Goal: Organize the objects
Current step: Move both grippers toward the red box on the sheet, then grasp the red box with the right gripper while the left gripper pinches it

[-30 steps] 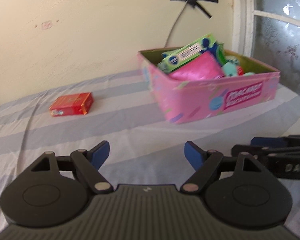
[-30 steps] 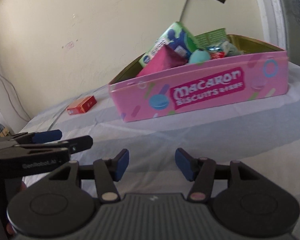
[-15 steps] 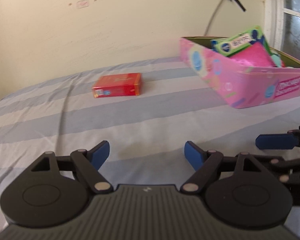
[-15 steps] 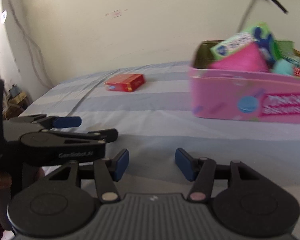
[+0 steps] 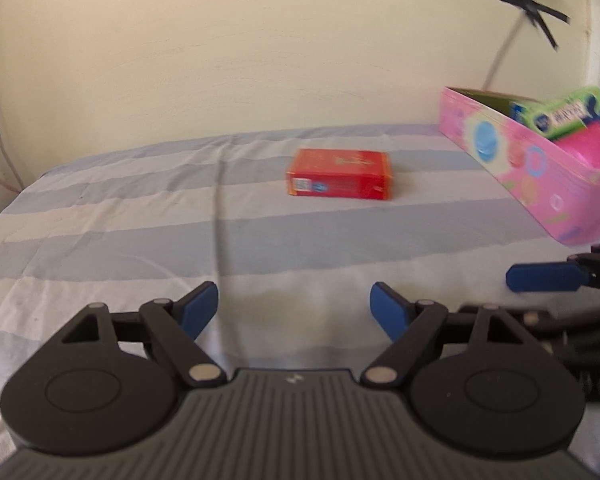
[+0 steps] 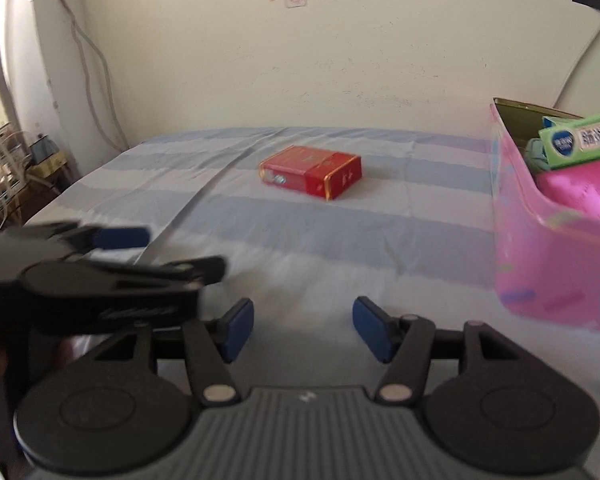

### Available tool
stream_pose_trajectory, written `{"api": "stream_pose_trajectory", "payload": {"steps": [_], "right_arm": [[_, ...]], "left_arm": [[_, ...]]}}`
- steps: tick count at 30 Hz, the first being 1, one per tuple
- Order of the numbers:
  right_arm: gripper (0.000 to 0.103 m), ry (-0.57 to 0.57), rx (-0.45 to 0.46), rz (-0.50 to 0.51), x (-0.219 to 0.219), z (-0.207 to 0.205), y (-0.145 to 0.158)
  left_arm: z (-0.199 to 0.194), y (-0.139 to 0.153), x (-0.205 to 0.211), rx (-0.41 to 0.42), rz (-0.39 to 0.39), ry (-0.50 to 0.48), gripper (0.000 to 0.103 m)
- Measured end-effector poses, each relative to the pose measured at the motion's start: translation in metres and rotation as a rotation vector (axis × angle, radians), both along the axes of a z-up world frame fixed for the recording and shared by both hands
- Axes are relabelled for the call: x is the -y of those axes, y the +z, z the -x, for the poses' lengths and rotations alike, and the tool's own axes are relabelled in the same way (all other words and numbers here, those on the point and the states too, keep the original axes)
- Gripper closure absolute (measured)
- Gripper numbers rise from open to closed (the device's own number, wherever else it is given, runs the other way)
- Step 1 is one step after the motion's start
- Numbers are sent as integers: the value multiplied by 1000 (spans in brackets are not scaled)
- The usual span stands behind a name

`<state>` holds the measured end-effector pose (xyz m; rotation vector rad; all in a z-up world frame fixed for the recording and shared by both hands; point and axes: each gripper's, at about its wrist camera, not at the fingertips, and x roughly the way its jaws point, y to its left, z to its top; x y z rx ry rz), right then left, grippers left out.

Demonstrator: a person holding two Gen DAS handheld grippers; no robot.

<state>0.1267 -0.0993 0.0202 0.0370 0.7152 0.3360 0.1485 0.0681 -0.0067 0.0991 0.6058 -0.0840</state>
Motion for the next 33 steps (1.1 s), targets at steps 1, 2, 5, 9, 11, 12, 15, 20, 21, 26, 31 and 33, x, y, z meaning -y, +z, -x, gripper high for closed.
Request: {"api": "stream_pose_trajectory", "payload": {"steps": [1,2,5,9,11,12,15,20,21,26,31,33], "right_arm": [[46,-1,7,9,-2,-7,1],[46,1,22,23,-5,-13,2],[25,19,97,68,-17,-34,9],[22,52,166,142,-34,-71,12],[21,55,160,171,-41,-91,10],[19,53,148,180,-43,-102,8],[17,61,81,170,-46,-134,0],[34,142,32,159,-53,-145,-6],[36,160,28,157,-54,-140,-5],[37,207,47,172,-52,-91,-2],[38,238,53,135,-21,-23,2],[38,234,63,132,-5,3,2]], "left_arm": [[-3,0,-6,-5,23,14,18],[-6,0,-13,-14,58,26,18],[-8,1,-34,-15,178,82,18],[-7,2,-59,-6,309,151,18],[-8,2,-63,-1,329,165,18],[-8,2,-65,-1,338,165,18],[-8,3,-63,0,337,161,18],[-7,4,-69,16,386,131,18],[-7,5,-71,22,398,129,18],[-4,6,-76,36,472,90,18],[-2,7,-58,2,506,-76,18],[0,7,-42,-30,500,-171,18]]}}
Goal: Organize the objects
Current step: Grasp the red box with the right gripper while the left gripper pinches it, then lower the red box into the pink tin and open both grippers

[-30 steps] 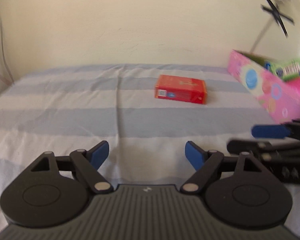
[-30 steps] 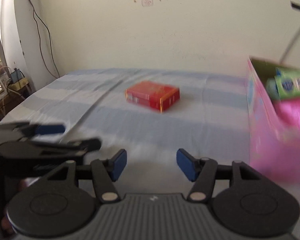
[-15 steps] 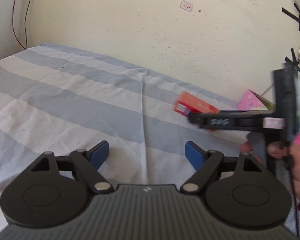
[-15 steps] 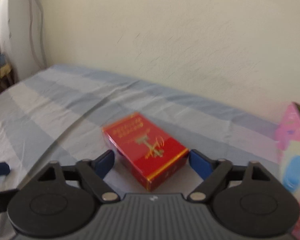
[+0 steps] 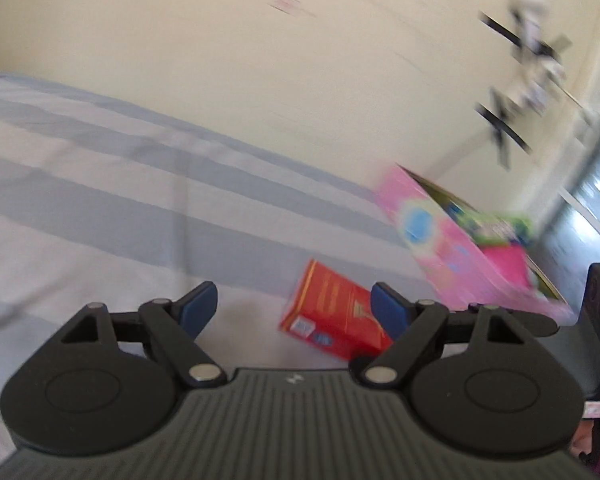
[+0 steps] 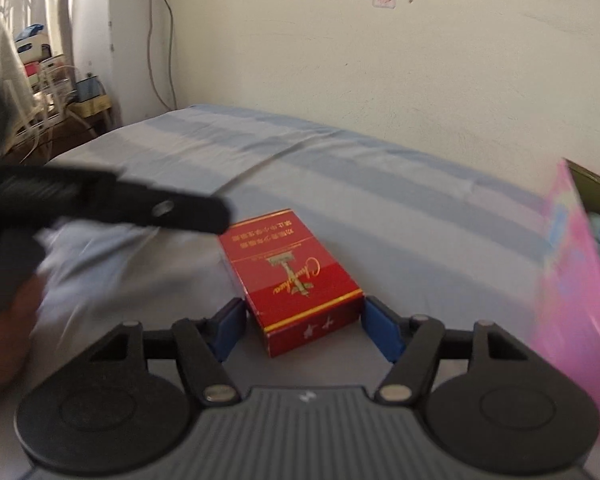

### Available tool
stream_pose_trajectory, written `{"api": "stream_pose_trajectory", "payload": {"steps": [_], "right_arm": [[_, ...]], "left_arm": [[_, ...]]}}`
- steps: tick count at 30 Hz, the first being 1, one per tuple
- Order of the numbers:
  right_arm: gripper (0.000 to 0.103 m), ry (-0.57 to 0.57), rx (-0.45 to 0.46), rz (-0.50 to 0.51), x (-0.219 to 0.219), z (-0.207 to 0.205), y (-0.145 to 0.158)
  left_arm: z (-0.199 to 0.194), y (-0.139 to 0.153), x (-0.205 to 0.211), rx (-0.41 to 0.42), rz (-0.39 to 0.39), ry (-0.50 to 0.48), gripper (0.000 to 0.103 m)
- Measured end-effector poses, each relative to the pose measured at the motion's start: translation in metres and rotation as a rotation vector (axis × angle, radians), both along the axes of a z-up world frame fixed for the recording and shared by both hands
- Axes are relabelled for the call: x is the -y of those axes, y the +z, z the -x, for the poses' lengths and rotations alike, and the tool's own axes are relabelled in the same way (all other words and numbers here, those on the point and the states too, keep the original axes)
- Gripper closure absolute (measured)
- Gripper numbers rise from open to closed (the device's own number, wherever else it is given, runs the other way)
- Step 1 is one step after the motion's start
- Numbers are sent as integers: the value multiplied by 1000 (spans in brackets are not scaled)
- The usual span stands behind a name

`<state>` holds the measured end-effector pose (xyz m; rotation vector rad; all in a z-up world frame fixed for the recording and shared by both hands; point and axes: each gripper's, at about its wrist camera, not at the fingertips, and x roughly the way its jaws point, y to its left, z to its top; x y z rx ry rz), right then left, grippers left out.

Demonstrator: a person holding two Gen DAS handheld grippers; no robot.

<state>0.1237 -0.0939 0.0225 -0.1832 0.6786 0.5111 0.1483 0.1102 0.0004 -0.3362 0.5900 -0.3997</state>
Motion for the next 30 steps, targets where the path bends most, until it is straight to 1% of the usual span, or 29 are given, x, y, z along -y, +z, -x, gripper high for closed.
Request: {"api": "stream_pose_trajectory", "payload": {"steps": [2,4,5,6,7,9,11,13,17,19,21,23,26,30], "right_arm": [[38,-15,-4,-15,16,20,1],[38,-36,1,-30,32,39,1],[38,-46,3,-37,39,46,2],[38,-57,9,-40,46,54,1],[38,-66,14,-42,52,61,1],[38,-101,28,-55,65,73,1],[38,-138,45,-85,81,82,8],[38,-172,94,-104,102,90,22],[38,-252,213,-100,150,95,57],[38,-297,263,-81,177,92,71],[38,-352,300,-56,206,85,80],[38,-399,315,-39,233,78,82],[38,-459,309,-40,268,54,78],[38,-493,254,-95,311,19,65]], "left_arm": [[4,-3,22,-28,-27,-96,20],[7,-6,49,-40,-80,-185,34],[11,-5,60,-28,-104,-213,35],[14,-4,70,-26,-110,-245,43],[14,-3,78,-44,-90,-286,49],[15,1,96,-67,-92,-304,49],[19,12,115,-48,-103,-326,49],[20,33,139,-2,-112,-359,49],[7,75,196,77,-114,-410,49],[-3,90,235,108,-126,-436,48],[-15,99,278,153,-162,-470,47],[-27,101,312,172,-185,-495,46],[-50,99,356,176,-211,-523,45],[-75,86,392,150,-246,-514,45]]}}
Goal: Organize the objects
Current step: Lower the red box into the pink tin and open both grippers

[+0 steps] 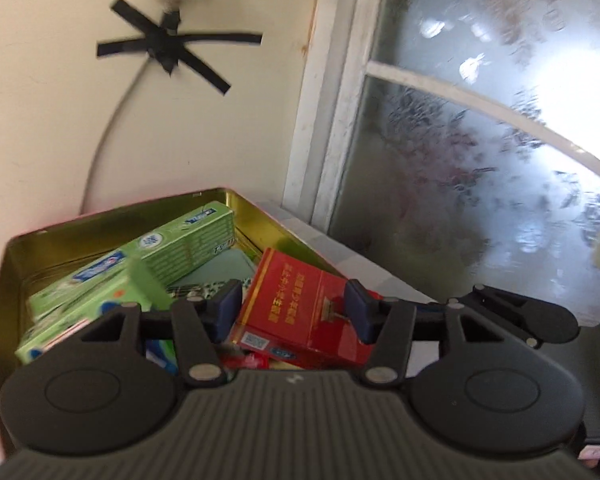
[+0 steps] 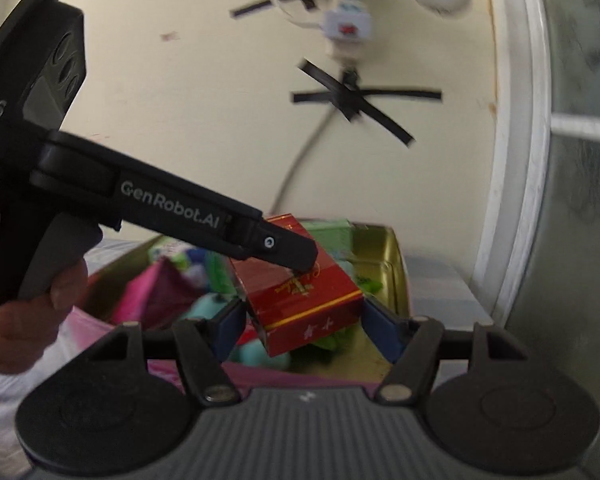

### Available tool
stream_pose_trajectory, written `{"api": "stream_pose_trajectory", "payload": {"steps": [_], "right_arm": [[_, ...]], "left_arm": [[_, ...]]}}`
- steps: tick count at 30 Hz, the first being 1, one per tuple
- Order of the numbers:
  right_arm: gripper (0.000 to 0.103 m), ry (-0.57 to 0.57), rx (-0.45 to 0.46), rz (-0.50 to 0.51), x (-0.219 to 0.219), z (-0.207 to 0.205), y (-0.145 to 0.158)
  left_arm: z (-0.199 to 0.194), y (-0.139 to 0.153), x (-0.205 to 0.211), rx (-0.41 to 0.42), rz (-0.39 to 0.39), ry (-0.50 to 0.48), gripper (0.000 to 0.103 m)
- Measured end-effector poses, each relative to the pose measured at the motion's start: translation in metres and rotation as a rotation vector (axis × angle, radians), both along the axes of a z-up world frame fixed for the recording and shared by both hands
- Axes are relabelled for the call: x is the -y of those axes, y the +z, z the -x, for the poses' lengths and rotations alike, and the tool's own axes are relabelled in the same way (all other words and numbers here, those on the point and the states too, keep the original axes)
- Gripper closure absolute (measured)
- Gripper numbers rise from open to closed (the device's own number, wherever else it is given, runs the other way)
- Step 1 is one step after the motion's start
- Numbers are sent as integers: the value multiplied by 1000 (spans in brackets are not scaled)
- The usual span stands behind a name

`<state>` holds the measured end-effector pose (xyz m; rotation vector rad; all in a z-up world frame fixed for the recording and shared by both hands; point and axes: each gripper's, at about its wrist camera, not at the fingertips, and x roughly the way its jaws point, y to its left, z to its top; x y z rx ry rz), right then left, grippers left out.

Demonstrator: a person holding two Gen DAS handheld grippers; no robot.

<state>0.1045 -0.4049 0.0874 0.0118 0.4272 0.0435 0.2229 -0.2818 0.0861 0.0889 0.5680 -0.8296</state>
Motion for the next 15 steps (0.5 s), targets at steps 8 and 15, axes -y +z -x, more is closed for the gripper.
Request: {"api": "stream_pose_trajectory", "payload": {"steps": [8,15], "right_arm": [[25,2,-34,26,6,-25,-25],[24,-44,16,-32,4,10,-15]], "left_arm": [[-15,-17,16,-1,-77,73,32],[16,6,-10,76,-71,115,27]]}}
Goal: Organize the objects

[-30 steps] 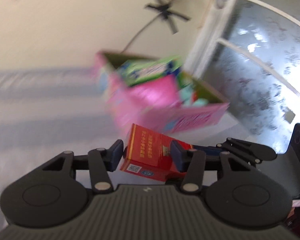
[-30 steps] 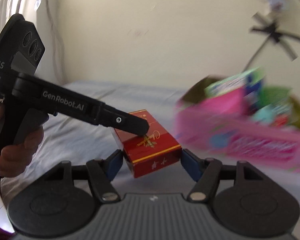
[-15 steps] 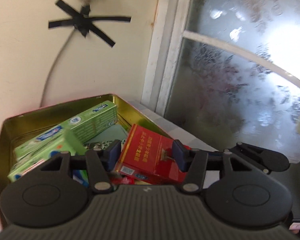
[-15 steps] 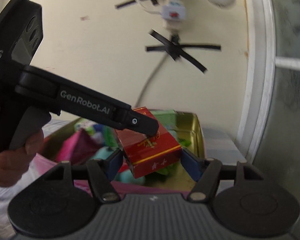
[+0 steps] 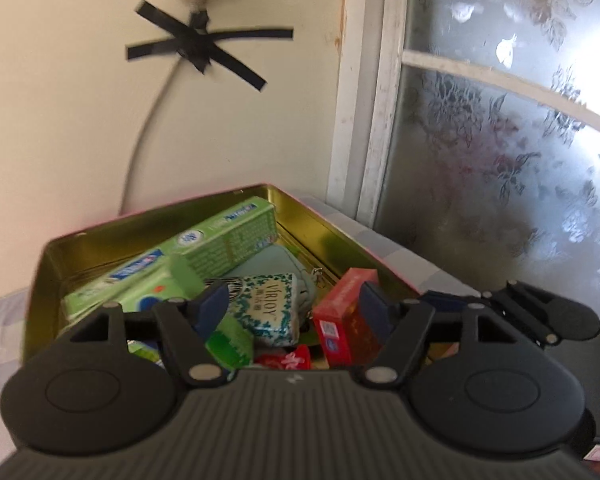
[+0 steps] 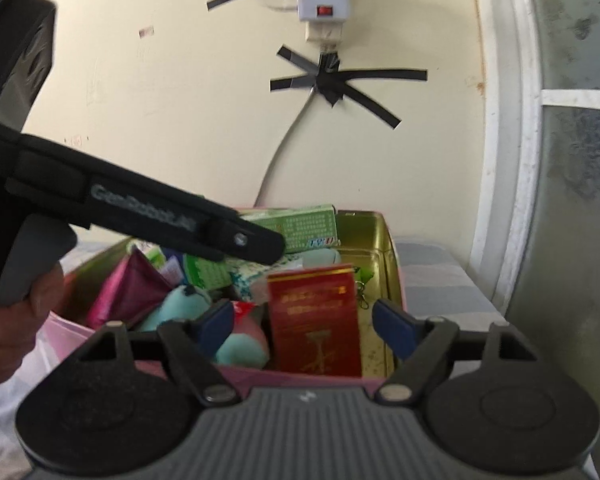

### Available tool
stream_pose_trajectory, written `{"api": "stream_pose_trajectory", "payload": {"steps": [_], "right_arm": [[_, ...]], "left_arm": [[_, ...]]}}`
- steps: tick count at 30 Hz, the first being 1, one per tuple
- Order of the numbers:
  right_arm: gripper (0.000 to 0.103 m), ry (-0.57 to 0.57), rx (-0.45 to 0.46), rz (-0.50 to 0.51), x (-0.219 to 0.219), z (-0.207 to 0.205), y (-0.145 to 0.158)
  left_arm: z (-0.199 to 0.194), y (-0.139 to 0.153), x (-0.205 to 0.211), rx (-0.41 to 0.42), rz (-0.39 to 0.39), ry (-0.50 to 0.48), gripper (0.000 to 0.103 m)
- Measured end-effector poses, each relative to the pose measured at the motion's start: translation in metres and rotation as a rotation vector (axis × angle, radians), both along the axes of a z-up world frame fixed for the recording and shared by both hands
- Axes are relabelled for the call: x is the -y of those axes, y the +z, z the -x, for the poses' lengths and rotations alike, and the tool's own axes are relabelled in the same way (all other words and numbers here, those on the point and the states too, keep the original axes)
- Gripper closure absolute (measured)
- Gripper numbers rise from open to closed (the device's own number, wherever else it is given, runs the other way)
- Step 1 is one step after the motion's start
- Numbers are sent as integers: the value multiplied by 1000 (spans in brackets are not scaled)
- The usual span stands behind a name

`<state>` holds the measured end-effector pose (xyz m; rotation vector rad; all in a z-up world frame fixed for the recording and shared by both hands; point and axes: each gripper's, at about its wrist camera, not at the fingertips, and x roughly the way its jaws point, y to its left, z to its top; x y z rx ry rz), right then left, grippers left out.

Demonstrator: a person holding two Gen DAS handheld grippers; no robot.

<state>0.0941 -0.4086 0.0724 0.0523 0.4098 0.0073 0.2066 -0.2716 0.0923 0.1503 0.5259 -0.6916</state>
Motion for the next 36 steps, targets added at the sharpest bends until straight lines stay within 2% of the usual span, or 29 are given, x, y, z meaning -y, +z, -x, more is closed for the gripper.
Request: {"api": "stream_pose_trajectory", "payload": {"steps": [3,6,7,11,13,16,21,26,36], "right_arm": [[23,-6,31,-11,-13,26,9],[21,-11,60,-13,-31,51,16],[21,-15,66,-13,-38,57,18],[19,-53,75,-12,-65,81,21],[19,-58,84,-55,-77,95,21],[8,-79,92,-128,-93,117,21],[8,-127,107,-196,-117,140,25],[6,-132,105,-180,-135,157,31],[1,-136,102,-213,-152,174,37]], "left_arm": [[19,13,-19,38,25,43,18],[41,24,-41,81,18,100,17],[48,27,-49,91,14,120,14],[76,30,-81,121,8,187,7],[91,28,-98,140,0,220,5],[105,22,-119,133,-5,262,0],[123,14,-150,108,13,323,0],[135,9,-171,105,23,368,0],[152,-12,-191,95,-26,425,0]]}}
